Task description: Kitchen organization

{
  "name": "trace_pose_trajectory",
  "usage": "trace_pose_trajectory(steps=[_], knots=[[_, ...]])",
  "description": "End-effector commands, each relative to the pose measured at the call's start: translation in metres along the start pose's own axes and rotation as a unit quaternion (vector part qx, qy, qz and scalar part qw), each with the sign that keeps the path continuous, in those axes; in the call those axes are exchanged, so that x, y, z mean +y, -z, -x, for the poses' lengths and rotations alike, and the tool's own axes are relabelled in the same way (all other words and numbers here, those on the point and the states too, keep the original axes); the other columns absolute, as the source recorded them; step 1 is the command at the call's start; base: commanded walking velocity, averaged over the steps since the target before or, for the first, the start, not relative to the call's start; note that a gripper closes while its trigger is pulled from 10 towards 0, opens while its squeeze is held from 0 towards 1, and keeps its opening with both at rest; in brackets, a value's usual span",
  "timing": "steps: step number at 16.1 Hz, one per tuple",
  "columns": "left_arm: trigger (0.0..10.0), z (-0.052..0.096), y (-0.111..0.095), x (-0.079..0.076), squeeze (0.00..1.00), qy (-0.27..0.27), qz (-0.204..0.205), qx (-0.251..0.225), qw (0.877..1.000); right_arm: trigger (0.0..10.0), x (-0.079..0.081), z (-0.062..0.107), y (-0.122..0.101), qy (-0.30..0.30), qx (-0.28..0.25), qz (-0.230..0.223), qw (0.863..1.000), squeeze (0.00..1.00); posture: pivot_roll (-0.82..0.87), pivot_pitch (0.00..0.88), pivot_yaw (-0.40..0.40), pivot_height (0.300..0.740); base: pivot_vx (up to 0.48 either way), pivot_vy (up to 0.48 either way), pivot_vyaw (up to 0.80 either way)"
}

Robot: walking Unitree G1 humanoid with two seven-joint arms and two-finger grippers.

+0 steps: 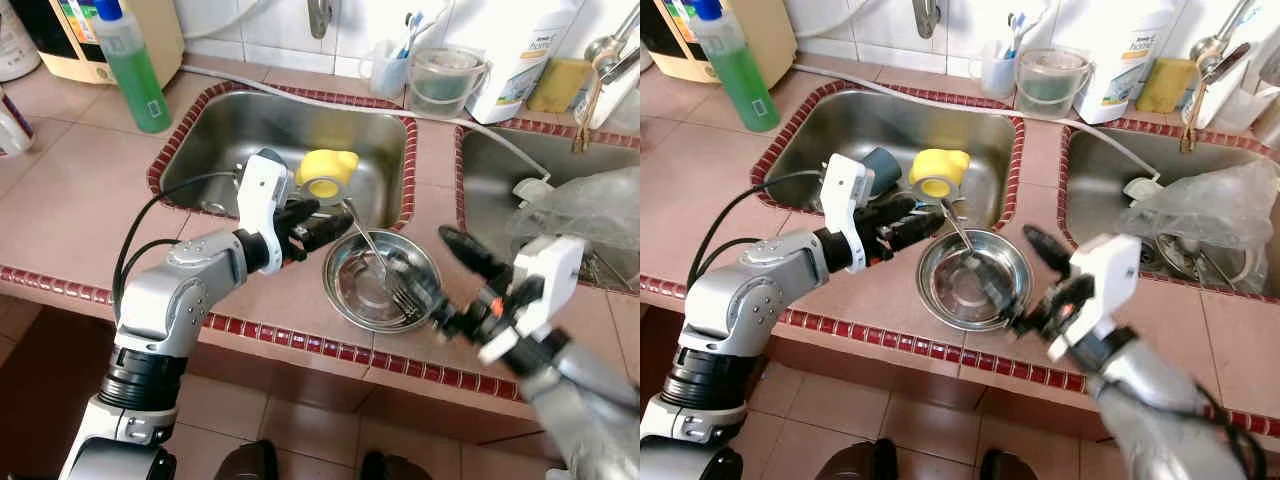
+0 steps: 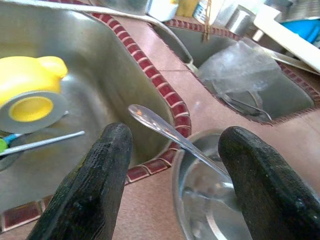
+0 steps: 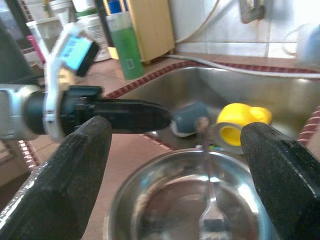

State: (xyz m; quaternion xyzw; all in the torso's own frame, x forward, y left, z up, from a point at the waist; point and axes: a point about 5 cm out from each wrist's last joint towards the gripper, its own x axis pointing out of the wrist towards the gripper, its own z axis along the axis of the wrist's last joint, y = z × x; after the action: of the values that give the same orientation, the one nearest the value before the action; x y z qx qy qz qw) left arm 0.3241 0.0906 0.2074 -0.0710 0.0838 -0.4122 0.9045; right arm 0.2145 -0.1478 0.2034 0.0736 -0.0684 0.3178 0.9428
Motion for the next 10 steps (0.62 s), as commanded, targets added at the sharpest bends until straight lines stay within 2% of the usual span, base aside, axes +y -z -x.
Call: trace_pose_trajectory(steps=[1, 5, 10], knots=[[10.0, -0.002, 0.006, -0.002, 0.0, 0.009, 0.003, 0.012, 1.0, 10.0, 0.009, 0.002, -0.003, -0.006, -0.003, 0.001, 1.0, 0.0, -0.05, 0.179, 0.031, 0.74, 0.0, 0.0, 0.0], [10.0, -0.014, 0.012, 0.006, 0.0, -0.014, 0.002, 0.035, 0.999, 10.0, 0.026, 0.003, 0.002, -0.004, -0.003, -0.009, 1.0, 0.0, -0.06, 0.172, 0.044, 0.74, 0.0, 0.0, 0.0], [10.0, -0.021, 0.015, 0.014, 0.0, -0.025, 0.029, 0.049, 0.998, 10.0, 0.033, 0.009, 0.002, 0.011, -0.001, -0.012, 1.0, 0.0, -0.08, 0.199, 0.067, 0.74, 0.0, 0.0, 0.0]])
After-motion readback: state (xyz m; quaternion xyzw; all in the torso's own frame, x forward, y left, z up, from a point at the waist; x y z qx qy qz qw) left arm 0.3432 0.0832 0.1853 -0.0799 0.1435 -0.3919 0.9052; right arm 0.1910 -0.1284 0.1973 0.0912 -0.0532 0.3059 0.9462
